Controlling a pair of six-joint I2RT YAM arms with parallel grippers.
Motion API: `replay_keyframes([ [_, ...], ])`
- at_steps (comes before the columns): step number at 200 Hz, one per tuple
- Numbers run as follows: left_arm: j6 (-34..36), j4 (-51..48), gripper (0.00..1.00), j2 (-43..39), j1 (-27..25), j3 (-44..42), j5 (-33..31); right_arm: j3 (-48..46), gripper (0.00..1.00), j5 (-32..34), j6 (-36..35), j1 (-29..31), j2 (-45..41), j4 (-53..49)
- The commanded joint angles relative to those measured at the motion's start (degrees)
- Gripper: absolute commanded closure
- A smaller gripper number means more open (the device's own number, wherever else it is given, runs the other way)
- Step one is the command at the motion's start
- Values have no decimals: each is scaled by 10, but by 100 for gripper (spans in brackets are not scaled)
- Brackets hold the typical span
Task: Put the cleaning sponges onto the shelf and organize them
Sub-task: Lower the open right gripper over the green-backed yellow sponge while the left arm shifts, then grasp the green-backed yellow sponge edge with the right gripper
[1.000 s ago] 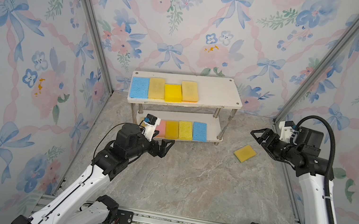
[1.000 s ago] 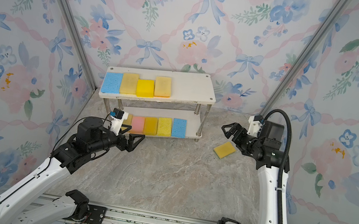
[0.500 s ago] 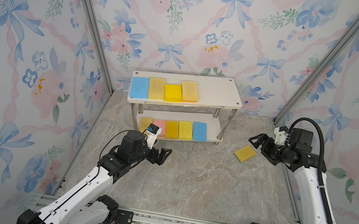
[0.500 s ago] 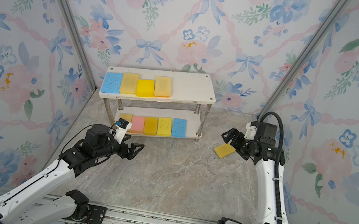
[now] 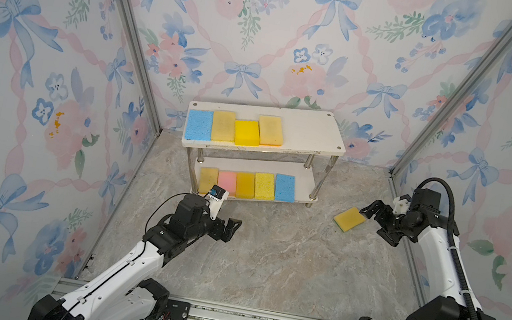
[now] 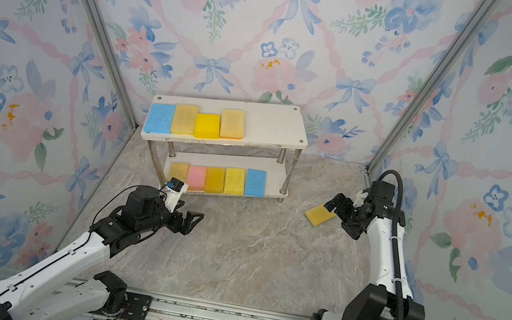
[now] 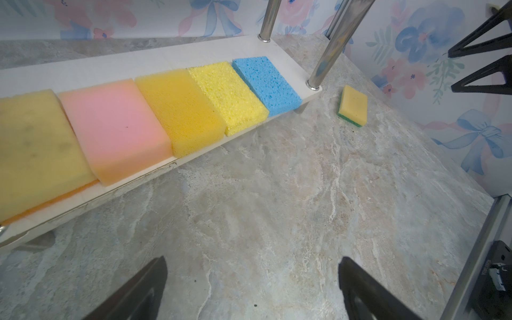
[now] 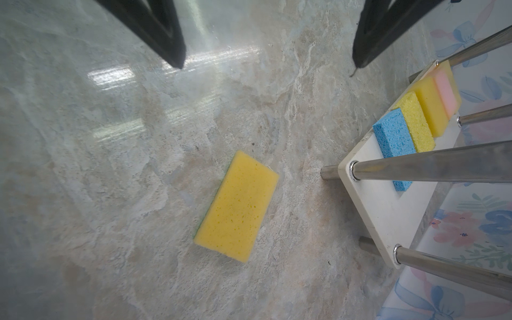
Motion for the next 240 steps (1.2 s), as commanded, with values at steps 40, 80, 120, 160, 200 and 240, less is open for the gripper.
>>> replay_keyframes([
  [40, 1, 14, 2, -17, 4, -7, -21, 7, 3, -1, 24, -7, 64, 12],
  [80, 1, 13, 2, -17, 4, -7, -23, 6, 1, -5, 36, -7, 101, 36],
  [120, 0, 14, 2, -17, 4, -8, -23, -1, 7, -5, 38, -7, 131, 53],
  [160, 1, 13, 2, -20, 4, -8, -22, -17, 13, -9, 40, -7, 165, 76],
  [200, -1, 14, 2, -19, 4, -8, -22, -40, 18, 2, 36, -6, 178, 94],
  [240, 0, 13, 2, -19, 4, -8, -23, -45, 21, -4, 39, -6, 198, 111],
])
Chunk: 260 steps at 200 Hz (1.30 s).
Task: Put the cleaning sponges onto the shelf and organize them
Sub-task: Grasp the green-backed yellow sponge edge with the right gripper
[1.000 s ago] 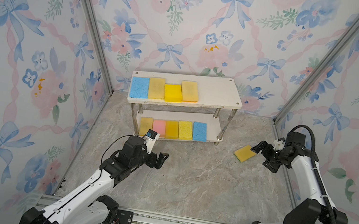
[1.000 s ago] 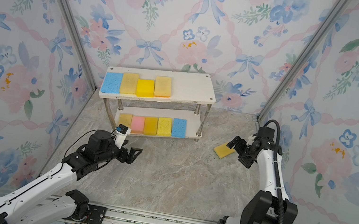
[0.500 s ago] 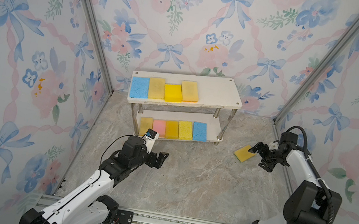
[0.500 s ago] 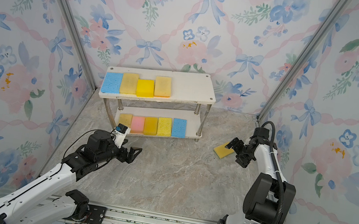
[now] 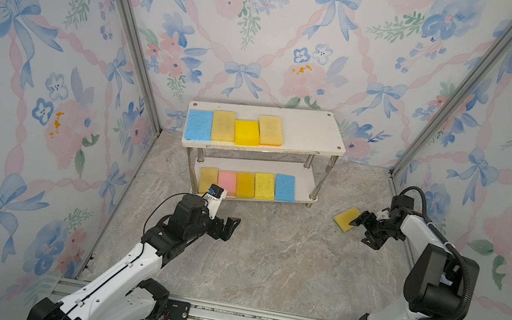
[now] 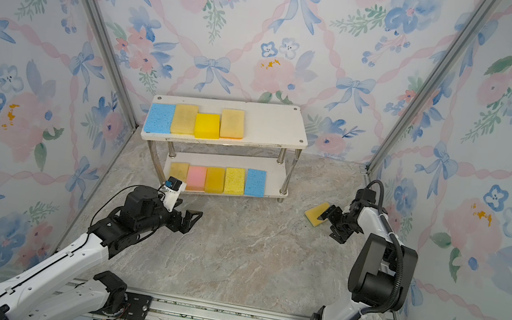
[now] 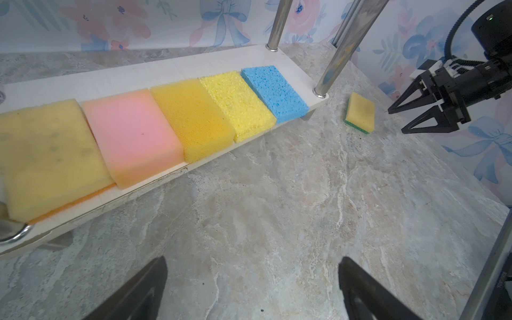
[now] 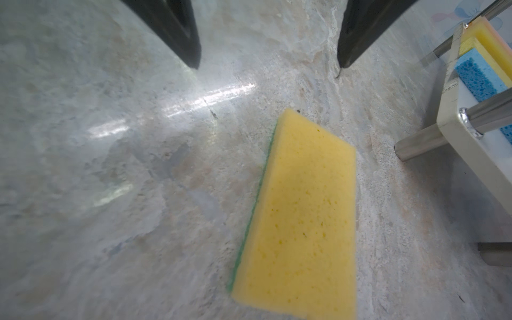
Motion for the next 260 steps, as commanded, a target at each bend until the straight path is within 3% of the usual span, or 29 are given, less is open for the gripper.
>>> replay_keyframes([
  [1, 0, 8, 2, -8, 4, -7, -7, -7, 21, -1, 3, -5, 14, 19],
  [216, 0, 9, 2, -5, 4, -9, -10, 14, 41, -10, 24, 12, 108, 83],
  [260, 0, 10, 2, -6, 4, -9, -10, 25, 48, -9, 25, 19, 119, 84],
])
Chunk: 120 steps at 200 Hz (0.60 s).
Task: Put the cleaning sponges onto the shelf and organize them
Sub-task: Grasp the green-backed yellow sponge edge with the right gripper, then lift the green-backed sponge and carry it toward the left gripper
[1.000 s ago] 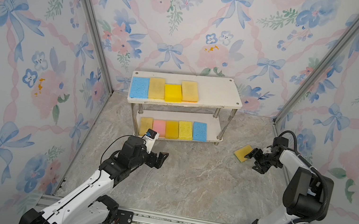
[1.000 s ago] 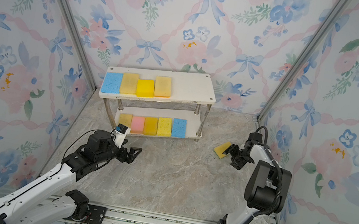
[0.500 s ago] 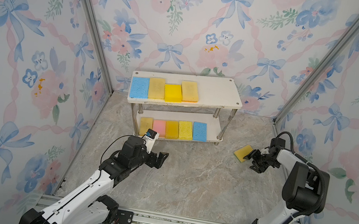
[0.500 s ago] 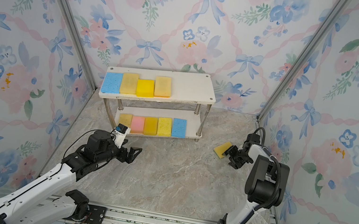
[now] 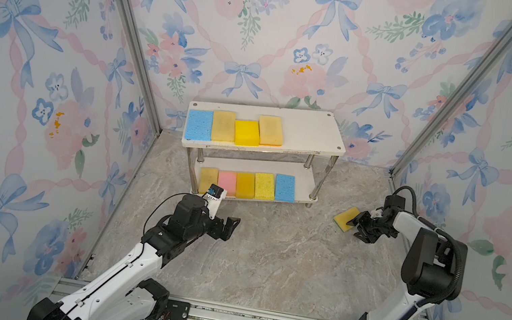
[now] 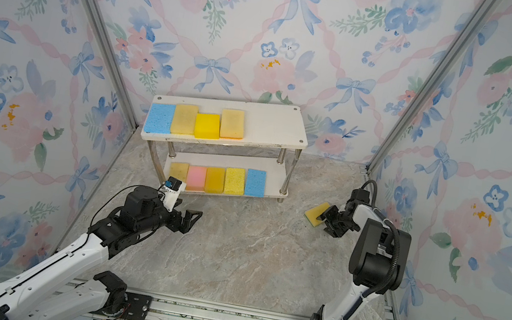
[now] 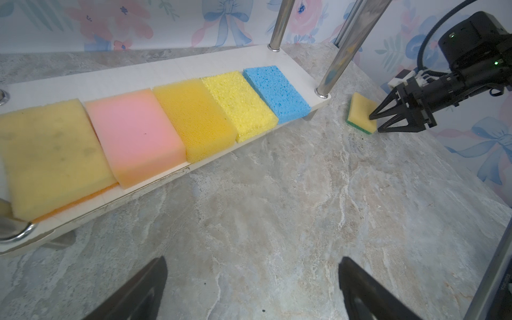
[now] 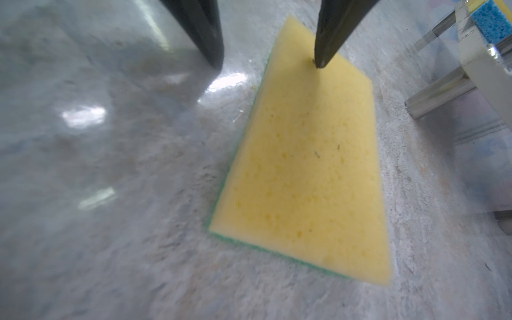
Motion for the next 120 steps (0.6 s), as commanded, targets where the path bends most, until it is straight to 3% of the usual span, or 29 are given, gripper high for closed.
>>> replay_keyframes([
  [1, 1, 10, 2, -6, 4, -9, -6, 8, 48, 7, 4, 7, 26, -6],
  [52, 0, 10, 2, -5, 4, -10, -5, 13, 73, 9, 5, 13, 27, -3],
  [120, 0, 10, 2, -3, 3, -10, -6, -6, 93, 2, 0, 11, 7, 4],
])
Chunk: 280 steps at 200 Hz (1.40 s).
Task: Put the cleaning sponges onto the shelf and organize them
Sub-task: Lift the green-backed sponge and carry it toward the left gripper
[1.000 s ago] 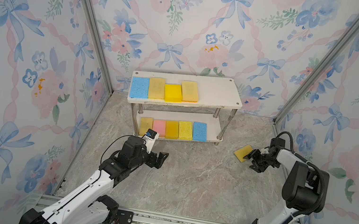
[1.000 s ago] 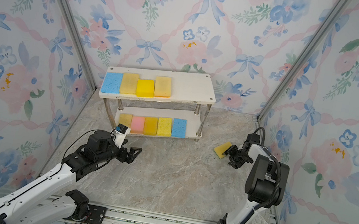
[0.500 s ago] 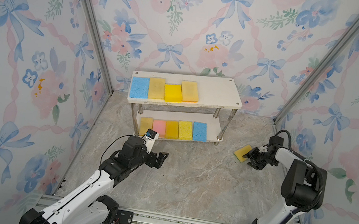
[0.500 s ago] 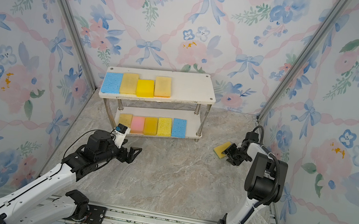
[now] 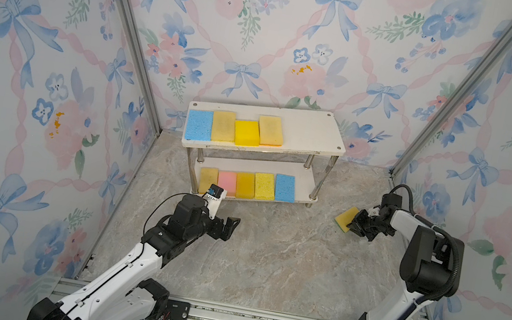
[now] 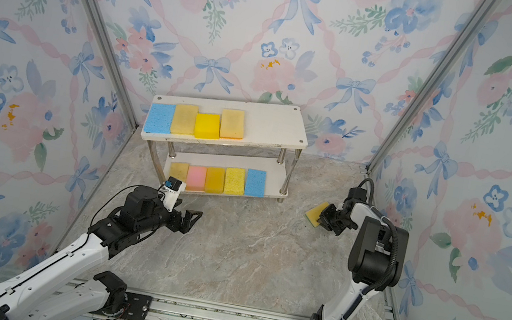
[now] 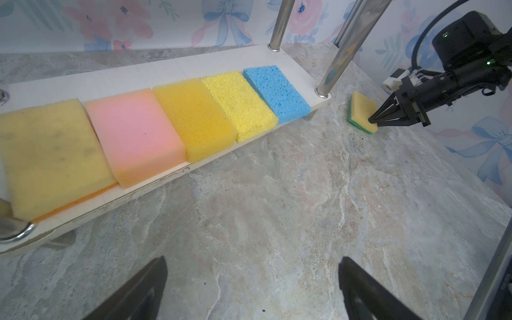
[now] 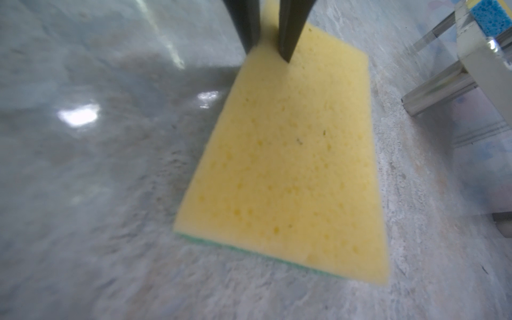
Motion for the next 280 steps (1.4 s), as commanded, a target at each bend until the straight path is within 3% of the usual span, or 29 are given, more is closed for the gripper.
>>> replay_keyframes([
  [1, -1, 10, 2, -2, 4, -9, -6, -14, 93, 5, -4, 1, -6, -6],
  [44, -1, 9, 2, 3, 3, -9, -6, -66, 97, -17, 2, 0, -63, 17],
  [103, -2, 9, 2, 14, 4, -8, -4, -186, 97, 0, -8, 40, -244, 3],
  [127, -2, 9, 2, 15, 4, -8, -5, -225, 96, 40, -7, 106, -321, -31],
  [158, -3, 9, 2, 19, 4, -8, -6, -253, 96, 105, 31, 233, -407, -57],
  [203, -24, 7, 2, 45, 4, 1, 30, -237, 96, 164, 67, 415, -434, -63],
  [249, -186, 11, 2, 86, 4, 46, 194, -148, 96, 201, -11, 556, -404, -85],
  [280, -303, 70, 2, 45, -3, 32, 221, -90, 95, 190, -71, 600, -392, -95],
])
